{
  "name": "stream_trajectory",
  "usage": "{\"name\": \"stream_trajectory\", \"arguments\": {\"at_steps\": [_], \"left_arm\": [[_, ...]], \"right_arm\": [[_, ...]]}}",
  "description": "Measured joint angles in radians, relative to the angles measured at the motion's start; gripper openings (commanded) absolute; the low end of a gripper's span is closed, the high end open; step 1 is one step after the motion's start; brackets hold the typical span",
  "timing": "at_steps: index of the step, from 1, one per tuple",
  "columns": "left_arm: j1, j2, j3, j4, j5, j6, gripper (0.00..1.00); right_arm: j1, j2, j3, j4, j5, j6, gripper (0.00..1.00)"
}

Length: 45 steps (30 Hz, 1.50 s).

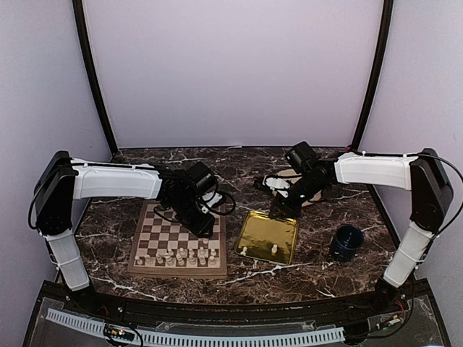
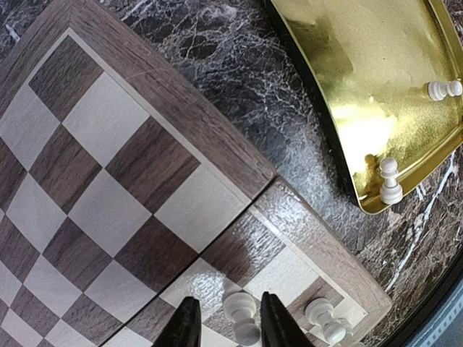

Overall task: Set up the chess pieces on the board
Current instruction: Pick up the pawn from the chessboard, then place the pawn on c2.

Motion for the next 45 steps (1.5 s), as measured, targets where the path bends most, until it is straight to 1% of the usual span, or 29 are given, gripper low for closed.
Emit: {"name": "stream_trajectory", "arguments": {"at_steps": [11,25,30,36,45], "left_arm": [[-0.002,0.045,0.004,-0.041,-0.008,0.008,0.23],[-0.004,0.028,0.005,-0.093,-0.027,0.01,0.07],[-0.004,-0.018,-0.018,-0.122,-0.053,0.002,0.06],[0.01,-0.117,-0.101,-0.153,-0.1,-0.041,0.06],[0.126,-0.286,-0.245,-0.165,-0.129,-0.145,0.06]], "right_arm": [[0.0,0.0,0.0,0.001,-0.003,-0.004,0.27],[0.0,0.004,0.0,0.0,-0.004,-0.005,0.27],[0.0,0.007,0.0,0.0,-0.006,-0.005,0.27],[0.0,0.011,0.0,0.0,-0.007,-0.005,0.27],[0.0,0.02,0.0,0.0,-0.014,-0.005,0.27]]}}
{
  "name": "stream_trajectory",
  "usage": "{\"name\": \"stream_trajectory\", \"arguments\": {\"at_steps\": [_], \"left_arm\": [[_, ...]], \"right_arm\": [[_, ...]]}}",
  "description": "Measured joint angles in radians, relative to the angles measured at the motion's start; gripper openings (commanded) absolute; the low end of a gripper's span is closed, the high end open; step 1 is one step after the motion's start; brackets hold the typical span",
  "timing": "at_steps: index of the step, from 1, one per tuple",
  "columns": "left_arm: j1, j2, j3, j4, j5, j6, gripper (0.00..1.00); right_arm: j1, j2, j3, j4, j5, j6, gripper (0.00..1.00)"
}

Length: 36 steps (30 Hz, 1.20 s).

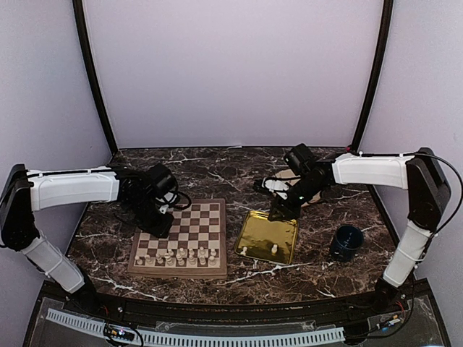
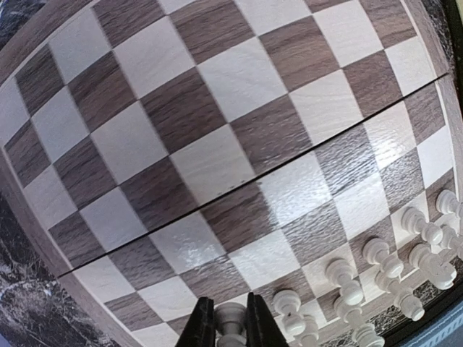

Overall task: Set up the chess pieces on the board
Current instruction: Place the pawn on c2.

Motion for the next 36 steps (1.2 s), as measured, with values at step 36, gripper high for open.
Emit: {"name": "stream_trajectory", "arguments": {"at_steps": [36], "left_arm": [[0.016,-0.017,-0.119,0.034,0.103,-0.054,0.13]], "right_arm": [[0.0,0.033,0.009,-0.006,-0.007,-0.004,0.27]]}}
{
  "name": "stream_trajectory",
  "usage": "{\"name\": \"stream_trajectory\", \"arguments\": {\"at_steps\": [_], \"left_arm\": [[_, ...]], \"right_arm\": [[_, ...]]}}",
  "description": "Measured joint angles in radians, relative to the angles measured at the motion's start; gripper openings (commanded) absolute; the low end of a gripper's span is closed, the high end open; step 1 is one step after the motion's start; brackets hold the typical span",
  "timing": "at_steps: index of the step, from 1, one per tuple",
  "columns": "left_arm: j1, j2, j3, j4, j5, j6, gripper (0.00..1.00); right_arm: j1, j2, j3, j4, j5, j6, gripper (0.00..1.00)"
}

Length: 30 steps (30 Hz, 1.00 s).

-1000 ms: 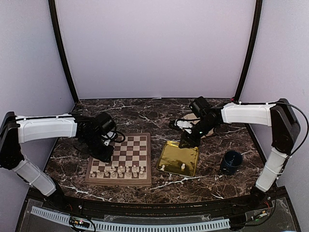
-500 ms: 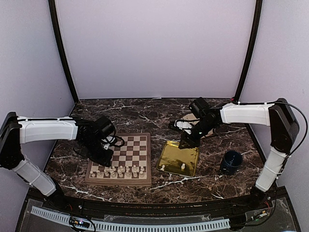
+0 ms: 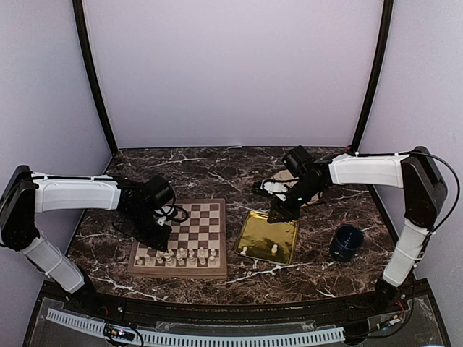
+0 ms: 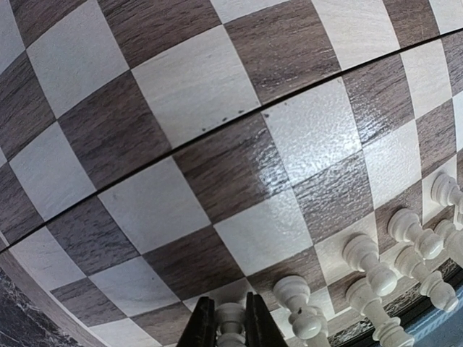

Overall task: Set up the chess pieces on the board
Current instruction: Place the pawn on c2.

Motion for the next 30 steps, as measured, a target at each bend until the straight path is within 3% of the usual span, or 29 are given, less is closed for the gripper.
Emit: {"name": "stream_trajectory", "arguments": {"at_steps": [11,23,30], "left_arm": [[0.0,0.008,0.0,0.0,0.0,-0.001,0.25],[0.0,0.008,0.005,-0.005,-0.018,-0.001,0.29],[0.005,0.008,0.105,-0.031,-0.095,0.001,0.29]], "right_arm": [[0.0,0.001,0.0,-0.002,0.0,-0.001,0.27],[0.0,0.001,0.004,-0.012,-0.002,-0.003,0.27],[0.0,-0.023,0.016,-0.063,-0.019,-0.041,0.26]]}}
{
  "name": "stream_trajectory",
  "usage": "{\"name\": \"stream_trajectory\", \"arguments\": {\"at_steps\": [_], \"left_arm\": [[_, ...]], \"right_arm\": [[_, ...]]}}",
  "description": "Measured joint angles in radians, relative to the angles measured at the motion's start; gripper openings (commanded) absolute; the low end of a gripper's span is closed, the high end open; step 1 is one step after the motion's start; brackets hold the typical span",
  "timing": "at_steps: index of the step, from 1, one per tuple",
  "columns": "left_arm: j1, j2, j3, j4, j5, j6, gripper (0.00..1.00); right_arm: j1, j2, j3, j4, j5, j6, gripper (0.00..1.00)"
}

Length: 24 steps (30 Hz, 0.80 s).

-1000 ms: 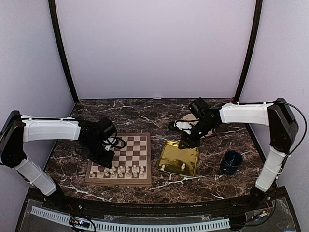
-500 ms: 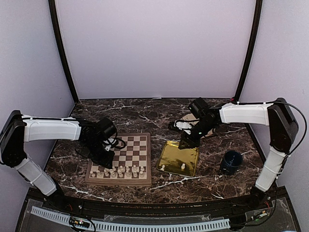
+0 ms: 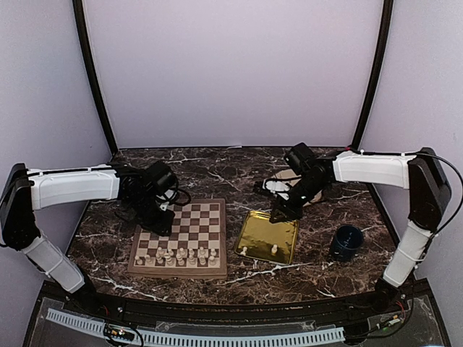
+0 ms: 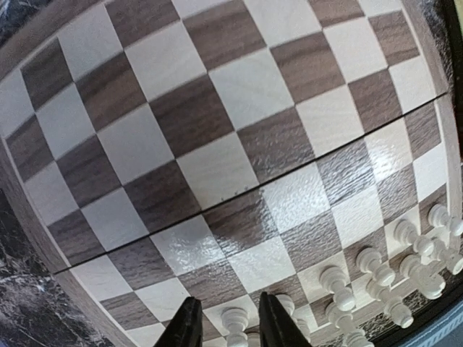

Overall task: Set up the chess pieces on the board
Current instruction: Place the pawn on c2, then pick up the pawn from the storage box.

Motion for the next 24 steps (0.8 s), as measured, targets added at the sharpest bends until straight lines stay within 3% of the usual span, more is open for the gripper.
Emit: {"name": "stream_trajectory", "arguments": {"at_steps": [10,24], "left_arm": [[0.006,0.003,0.094,0.068,-0.044,0.019,0.31],[0.011,0.05,0.13,0.245,-0.051,0.152,0.35]], "right_arm": [[0.027,-0.068,-0.061,-0.051,0.005,-0.035,0.36],[0.136,0.001,-0.115,-0.058,0.094,-0.04,0.32]]}}
